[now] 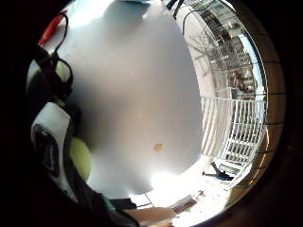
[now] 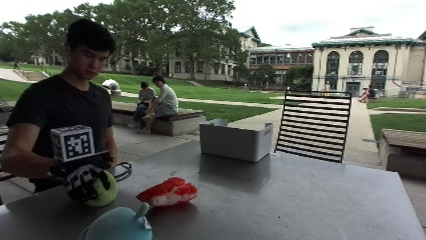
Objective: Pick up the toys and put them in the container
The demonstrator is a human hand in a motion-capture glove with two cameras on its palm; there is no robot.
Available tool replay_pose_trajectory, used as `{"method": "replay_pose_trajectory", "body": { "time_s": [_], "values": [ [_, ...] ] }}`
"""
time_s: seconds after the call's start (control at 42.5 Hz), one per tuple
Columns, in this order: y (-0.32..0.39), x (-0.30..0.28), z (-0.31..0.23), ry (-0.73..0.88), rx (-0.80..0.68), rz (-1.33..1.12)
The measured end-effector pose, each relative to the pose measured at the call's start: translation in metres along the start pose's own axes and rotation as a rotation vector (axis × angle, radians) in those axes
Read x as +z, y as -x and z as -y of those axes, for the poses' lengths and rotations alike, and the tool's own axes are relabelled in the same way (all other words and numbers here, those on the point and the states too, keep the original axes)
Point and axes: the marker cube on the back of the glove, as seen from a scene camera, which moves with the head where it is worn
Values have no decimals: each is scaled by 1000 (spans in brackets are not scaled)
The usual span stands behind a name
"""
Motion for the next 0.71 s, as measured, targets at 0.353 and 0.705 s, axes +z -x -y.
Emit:
{"method": "replay_pose_trajectory", "body": {
  "time_s": [0.353,0.705],
  "values": [
    [111,-148,11,-208,-135,-5],
    [310,-271,14,-325,-316,-11]
  ]
}}
